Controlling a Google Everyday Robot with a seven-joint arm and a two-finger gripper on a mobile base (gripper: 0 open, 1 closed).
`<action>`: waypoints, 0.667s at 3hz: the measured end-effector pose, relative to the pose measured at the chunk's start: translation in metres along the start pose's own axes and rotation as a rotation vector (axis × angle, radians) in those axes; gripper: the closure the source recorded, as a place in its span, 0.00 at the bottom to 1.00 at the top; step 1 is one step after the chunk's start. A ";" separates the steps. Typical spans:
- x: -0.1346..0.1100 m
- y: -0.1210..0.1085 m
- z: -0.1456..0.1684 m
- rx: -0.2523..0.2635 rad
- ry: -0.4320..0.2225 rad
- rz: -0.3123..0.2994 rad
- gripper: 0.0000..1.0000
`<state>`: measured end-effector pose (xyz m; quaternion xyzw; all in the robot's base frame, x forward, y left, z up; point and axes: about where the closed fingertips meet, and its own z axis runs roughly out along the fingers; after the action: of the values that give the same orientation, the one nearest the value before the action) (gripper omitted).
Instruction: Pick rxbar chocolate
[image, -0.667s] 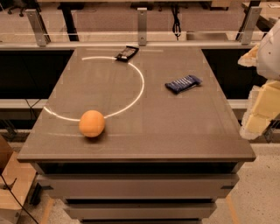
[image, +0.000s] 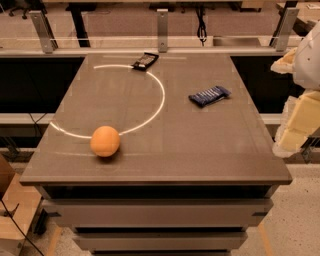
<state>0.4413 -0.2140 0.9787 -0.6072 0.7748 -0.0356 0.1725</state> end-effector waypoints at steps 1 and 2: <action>-0.008 -0.014 0.007 -0.007 -0.108 -0.007 0.00; -0.034 -0.031 0.017 -0.033 -0.278 -0.017 0.00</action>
Offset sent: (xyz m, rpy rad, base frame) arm 0.0703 0.0511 0.0094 0.4772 -0.0692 0.1723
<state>0.4823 -0.1874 0.9791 -0.6156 0.7387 0.0602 0.2678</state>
